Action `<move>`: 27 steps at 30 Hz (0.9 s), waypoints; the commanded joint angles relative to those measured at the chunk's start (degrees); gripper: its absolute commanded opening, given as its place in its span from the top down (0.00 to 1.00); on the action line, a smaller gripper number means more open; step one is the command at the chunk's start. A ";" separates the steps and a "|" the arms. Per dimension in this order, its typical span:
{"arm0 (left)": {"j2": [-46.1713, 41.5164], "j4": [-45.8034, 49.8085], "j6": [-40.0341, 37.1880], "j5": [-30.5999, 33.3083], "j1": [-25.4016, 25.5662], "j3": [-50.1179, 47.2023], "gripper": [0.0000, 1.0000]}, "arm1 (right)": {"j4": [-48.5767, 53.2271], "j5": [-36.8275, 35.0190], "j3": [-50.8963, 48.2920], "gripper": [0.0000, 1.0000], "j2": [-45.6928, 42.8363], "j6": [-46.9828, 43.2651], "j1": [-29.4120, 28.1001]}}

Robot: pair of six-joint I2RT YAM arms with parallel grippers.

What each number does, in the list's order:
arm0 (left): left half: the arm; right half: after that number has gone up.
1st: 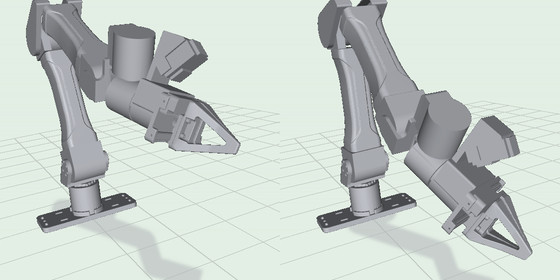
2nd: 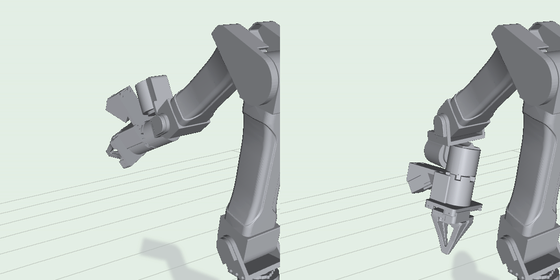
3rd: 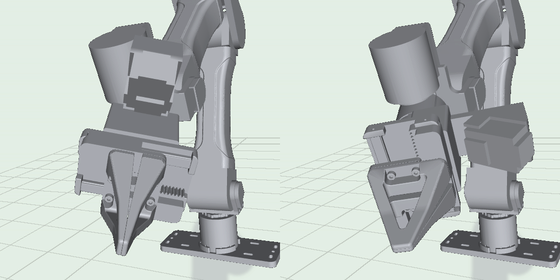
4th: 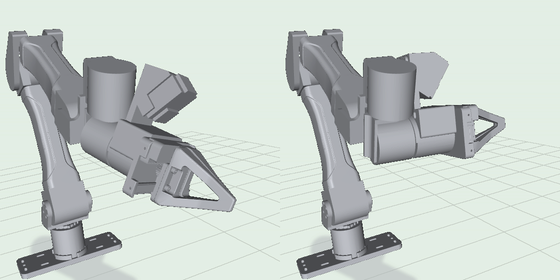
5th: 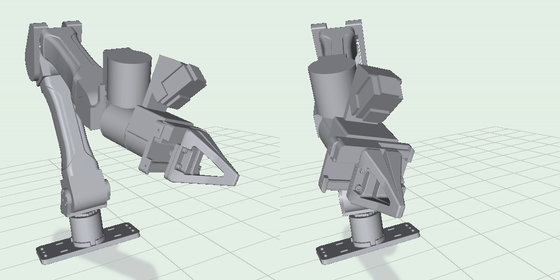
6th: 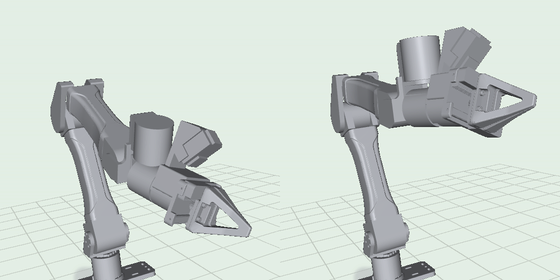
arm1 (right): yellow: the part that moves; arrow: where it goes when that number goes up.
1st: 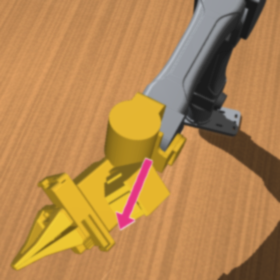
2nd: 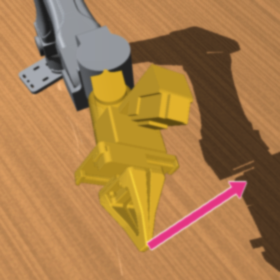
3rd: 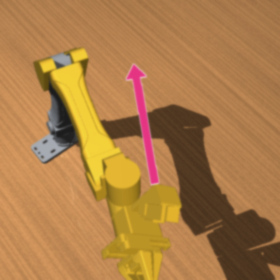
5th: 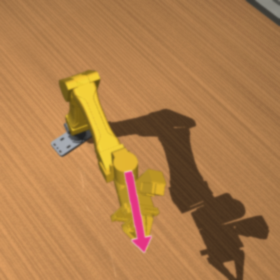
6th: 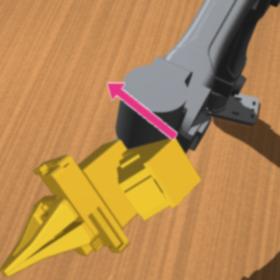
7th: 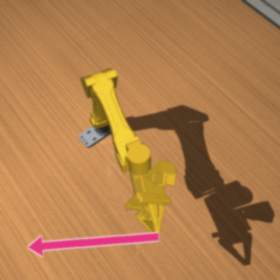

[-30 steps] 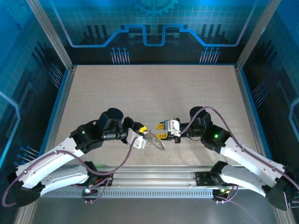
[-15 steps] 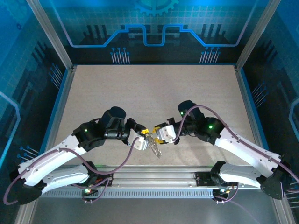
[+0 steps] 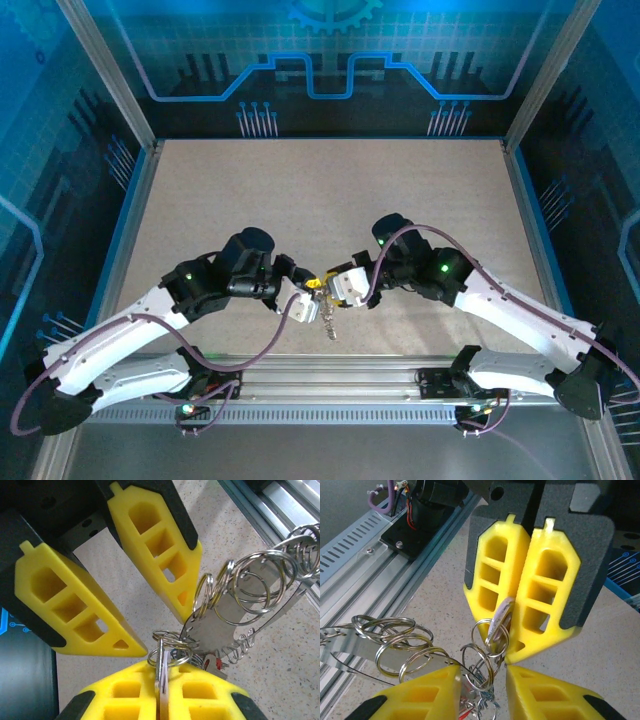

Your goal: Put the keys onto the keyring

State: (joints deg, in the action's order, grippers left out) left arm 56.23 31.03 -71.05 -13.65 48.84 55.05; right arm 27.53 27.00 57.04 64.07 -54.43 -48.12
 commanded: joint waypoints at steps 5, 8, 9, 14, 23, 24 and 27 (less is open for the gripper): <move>-0.59 -3.60 0.02 -3.33 -0.49 1.55 1.00 | 4.45 1.73 3.65 0.72 2.82 2.44 -0.83; -0.58 -3.87 0.19 -3.31 -0.50 1.55 1.00 | 5.34 2.64 4.59 0.75 3.89 3.15 -1.14; -0.48 -3.95 0.20 -3.32 -0.49 1.57 1.00 | 6.00 2.79 5.07 0.76 4.31 3.20 -1.25; -0.78 -4.38 0.65 -3.05 -0.48 1.34 1.00 | 7.36 1.76 5.81 0.86 5.61 3.93 -1.45; -2.61 -5.78 2.41 -1.69 -0.50 -0.63 1.00 | 6.07 0.17 4.24 1.00 4.55 6.99 -1.27; -2.93 -5.84 2.51 -1.41 -0.50 -0.87 1.00 | 5.96 0.52 4.07 1.00 4.35 7.31 -1.04; -3.48 -5.60 2.84 0.09 -0.55 -1.48 1.00 | 4.56 1.91 2.90 1.00 3.11 8.91 -0.25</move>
State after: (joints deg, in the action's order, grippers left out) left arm 54.87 30.79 -69.36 -13.52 48.53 53.78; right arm 31.38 27.46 61.47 68.53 -48.25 -48.36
